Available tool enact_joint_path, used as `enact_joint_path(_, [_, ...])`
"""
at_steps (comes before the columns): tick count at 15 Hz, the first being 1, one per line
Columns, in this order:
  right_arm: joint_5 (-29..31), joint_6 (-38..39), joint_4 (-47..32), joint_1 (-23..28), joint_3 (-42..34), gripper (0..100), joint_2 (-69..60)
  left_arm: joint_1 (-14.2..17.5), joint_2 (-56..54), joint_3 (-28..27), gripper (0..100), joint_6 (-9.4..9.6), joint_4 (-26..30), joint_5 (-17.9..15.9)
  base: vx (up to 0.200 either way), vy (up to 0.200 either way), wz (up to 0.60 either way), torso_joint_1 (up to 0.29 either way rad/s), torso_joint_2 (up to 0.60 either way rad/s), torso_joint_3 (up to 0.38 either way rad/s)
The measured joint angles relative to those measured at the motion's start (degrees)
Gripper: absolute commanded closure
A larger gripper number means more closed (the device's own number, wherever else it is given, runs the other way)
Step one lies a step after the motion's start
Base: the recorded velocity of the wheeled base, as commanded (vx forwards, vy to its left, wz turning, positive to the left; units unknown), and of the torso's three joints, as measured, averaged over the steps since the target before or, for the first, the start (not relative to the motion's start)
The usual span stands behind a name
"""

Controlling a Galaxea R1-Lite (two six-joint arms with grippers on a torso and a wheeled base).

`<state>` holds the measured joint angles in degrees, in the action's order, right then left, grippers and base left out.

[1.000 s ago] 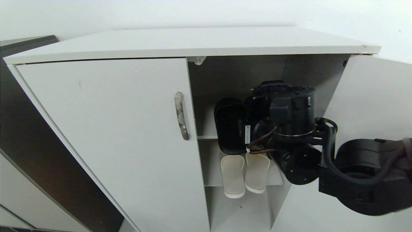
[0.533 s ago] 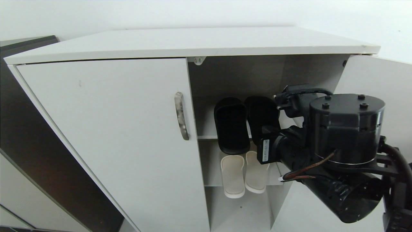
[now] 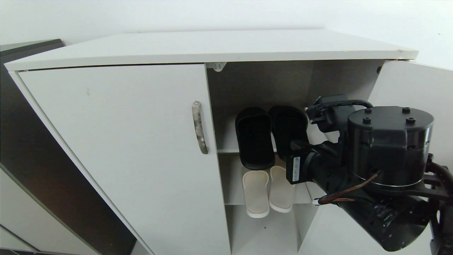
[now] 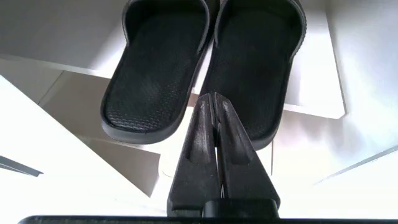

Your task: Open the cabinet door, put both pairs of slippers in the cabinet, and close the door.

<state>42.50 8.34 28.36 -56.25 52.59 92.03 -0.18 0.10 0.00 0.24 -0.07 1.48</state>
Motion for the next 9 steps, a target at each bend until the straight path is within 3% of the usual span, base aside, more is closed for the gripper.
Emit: enact_joint_path(9, [0.0, 0.1, 0.0, 0.0, -1.1, 100, 0.3, 0.0, 0.0, 0.0, 100, 0.02, 0.0, 0.0, -0.200, 0.000, 0.00, 0.001, 0.00, 0.003])
